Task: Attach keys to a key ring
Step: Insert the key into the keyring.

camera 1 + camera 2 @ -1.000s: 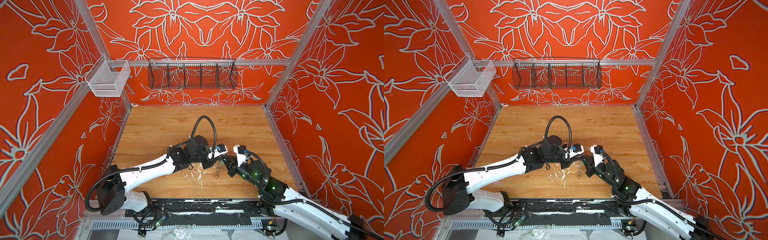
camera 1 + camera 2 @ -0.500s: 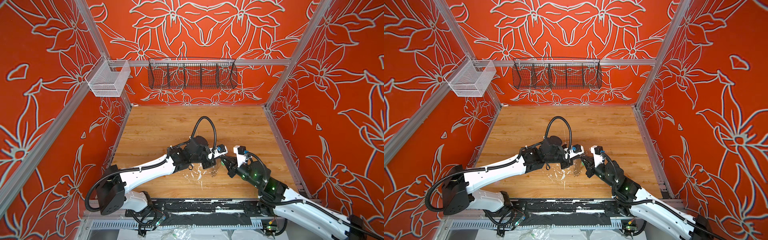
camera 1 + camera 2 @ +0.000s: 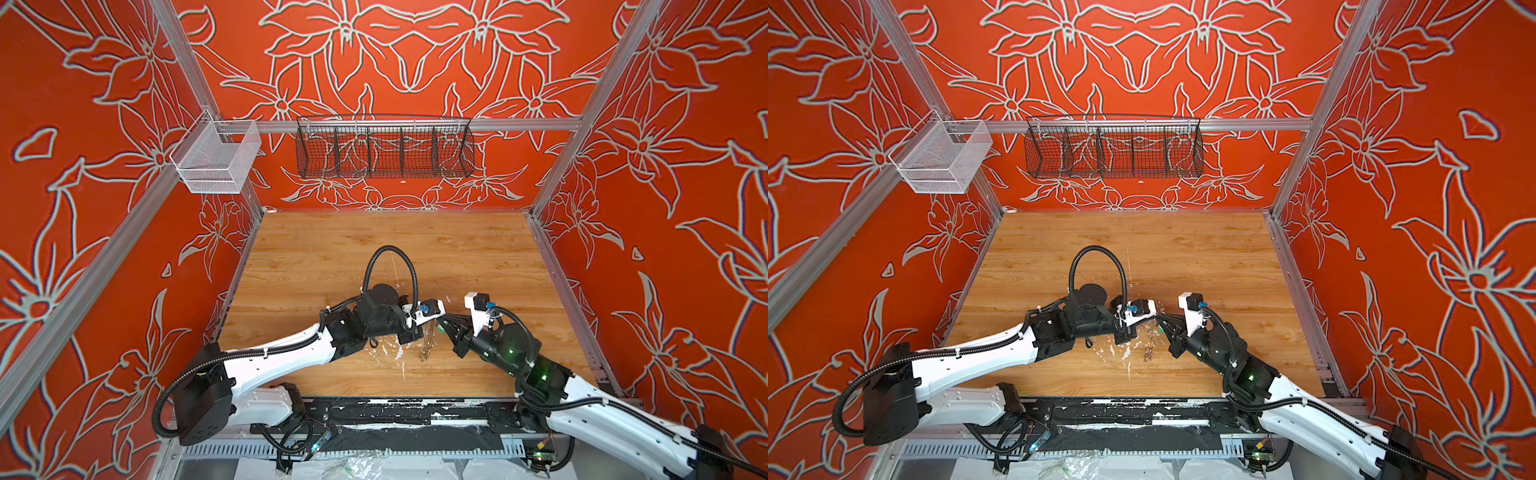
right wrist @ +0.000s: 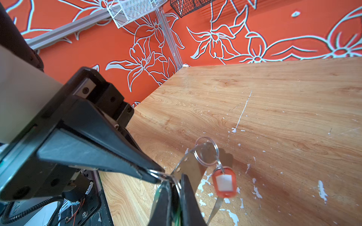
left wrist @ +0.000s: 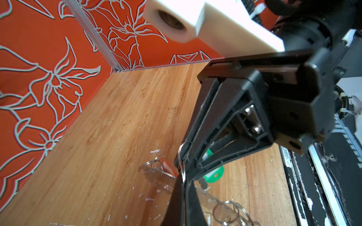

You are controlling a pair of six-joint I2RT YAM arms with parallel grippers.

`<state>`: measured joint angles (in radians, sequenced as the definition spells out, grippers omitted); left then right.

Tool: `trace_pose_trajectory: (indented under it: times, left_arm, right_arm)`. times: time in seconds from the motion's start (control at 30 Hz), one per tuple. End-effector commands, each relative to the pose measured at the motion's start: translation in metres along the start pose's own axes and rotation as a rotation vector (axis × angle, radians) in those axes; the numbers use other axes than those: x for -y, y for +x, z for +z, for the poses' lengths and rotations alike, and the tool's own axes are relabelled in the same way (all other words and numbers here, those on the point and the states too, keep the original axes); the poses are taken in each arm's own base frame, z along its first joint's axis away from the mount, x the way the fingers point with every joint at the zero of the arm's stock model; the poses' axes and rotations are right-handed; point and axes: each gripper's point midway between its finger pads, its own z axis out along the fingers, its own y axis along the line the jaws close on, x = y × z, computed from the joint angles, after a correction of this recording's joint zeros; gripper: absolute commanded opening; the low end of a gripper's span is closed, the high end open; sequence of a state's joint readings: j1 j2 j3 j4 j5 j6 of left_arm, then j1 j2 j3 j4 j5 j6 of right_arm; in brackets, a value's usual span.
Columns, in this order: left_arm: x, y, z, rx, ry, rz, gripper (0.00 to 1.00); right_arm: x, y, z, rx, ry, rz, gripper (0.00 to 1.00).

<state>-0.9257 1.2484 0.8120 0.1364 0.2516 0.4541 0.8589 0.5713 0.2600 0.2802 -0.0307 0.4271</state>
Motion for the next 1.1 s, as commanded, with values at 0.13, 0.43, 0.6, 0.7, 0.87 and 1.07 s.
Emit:
trace_pose_trajectory:
  times: [0.13,0.43,0.6,0.7,0.87,1.07]
  left_arm:
    - [-0.002,-0.011,0.003,0.002,0.020,0.010,0.18]
    - [-0.002,-0.014,0.000,0.008,0.019,0.002,0.31]
    - [0.002,-0.016,0.002,0.010,0.046,-0.002,0.35]
    - [0.007,-0.017,0.003,0.013,0.077,-0.004,0.36]
    - [0.007,-0.015,0.006,-0.003,0.086,-0.004,0.36]
    - [0.006,-0.014,0.008,-0.019,0.085,-0.007,0.37]
  right_arm:
    - [0.008,-0.009,0.000,0.041,0.043,0.001,0.00]
    - [0.010,-0.008,0.000,0.037,0.052,-0.009,0.00]
    - [0.012,-0.008,0.000,0.038,0.061,-0.011,0.00]
    - [0.011,-0.009,0.000,0.037,0.058,-0.010,0.00]
    - [0.010,-0.011,0.000,0.039,0.055,-0.009,0.00]
    - [0.009,-0.011,0.000,0.039,0.051,-0.011,0.00]
